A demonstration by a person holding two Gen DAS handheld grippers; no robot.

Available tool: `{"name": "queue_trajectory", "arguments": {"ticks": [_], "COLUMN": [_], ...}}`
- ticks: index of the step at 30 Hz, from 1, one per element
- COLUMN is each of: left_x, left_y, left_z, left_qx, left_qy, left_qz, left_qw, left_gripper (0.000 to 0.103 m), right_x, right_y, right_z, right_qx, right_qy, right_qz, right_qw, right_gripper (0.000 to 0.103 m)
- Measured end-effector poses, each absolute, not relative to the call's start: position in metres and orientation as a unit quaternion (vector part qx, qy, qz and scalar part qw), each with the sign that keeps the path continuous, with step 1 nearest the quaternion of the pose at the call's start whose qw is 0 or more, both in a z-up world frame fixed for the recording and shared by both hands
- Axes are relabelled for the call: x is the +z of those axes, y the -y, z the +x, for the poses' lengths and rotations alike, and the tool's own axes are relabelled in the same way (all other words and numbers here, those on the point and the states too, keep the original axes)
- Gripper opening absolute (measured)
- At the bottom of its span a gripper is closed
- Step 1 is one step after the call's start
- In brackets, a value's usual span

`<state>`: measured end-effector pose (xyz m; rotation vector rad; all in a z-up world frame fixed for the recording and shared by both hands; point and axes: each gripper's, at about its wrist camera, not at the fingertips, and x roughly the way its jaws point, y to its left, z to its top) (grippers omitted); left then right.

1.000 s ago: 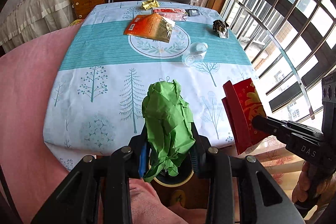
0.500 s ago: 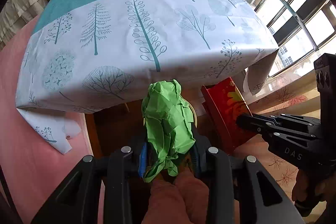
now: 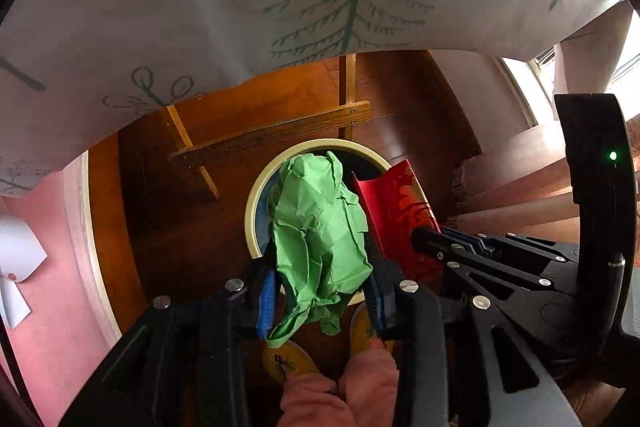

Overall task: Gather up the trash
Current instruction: 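Carry both wrappers over the bin and open both grippers to drop them, then raise both tools back toward the table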

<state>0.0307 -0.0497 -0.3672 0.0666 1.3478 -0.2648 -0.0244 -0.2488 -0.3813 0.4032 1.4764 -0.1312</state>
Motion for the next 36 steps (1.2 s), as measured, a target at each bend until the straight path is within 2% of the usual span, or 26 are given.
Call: {"name": "queue_trajectory", "arguments": {"ticks": [1,2,3,5,7,14,18,22,36], "left_x": [-0.375,-0.382,-0.387,-0.393,-0.394,-0.366,-0.328,-0.277,-0.067], "left_y": [0.049,0.049,0.046,0.039,0.031,0.010,0.000,-0.005,-0.026], "left_z": [0.033,0.035,0.037,0.039,0.040,0.030,0.018,0.006,-0.006], "left_qx": [-0.121,-0.117,-0.103,-0.085,-0.074,-0.063,-0.061,-0.072,-0.135], "left_qy": [-0.623,-0.624,-0.621,-0.619,-0.619,-0.606,-0.600,-0.593,-0.525], "left_qz": [0.030,0.031,0.035,0.032,0.026,0.035,0.022,0.011,-0.006], "left_qw": [0.773,0.772,0.776,0.780,0.781,0.792,0.797,0.802,0.841], "left_gripper": [0.044,0.058,0.066,0.094,0.101,0.102,0.102,0.102,0.102], "right_x": [-0.390,-0.398,-0.407,-0.421,-0.426,-0.401,-0.369,-0.319,-0.119], "right_y": [0.250,0.251,0.253,0.257,0.261,0.253,0.247,0.240,0.213], "right_z": [-0.022,-0.020,-0.019,-0.018,-0.019,-0.019,-0.023,-0.028,-0.044], "right_qx": [-0.066,-0.073,-0.079,-0.085,-0.095,-0.086,-0.084,-0.080,-0.059], "right_qy": [-0.666,-0.663,-0.663,-0.666,-0.664,-0.658,-0.654,-0.641,-0.581], "right_qz": [0.186,0.188,0.190,0.206,0.222,0.215,0.221,0.225,0.193], "right_qw": [0.720,0.721,0.719,0.712,0.707,0.716,0.719,0.730,0.789], "right_gripper": [0.011,0.012,0.013,0.023,0.035,0.038,0.039,0.046,0.047]}}
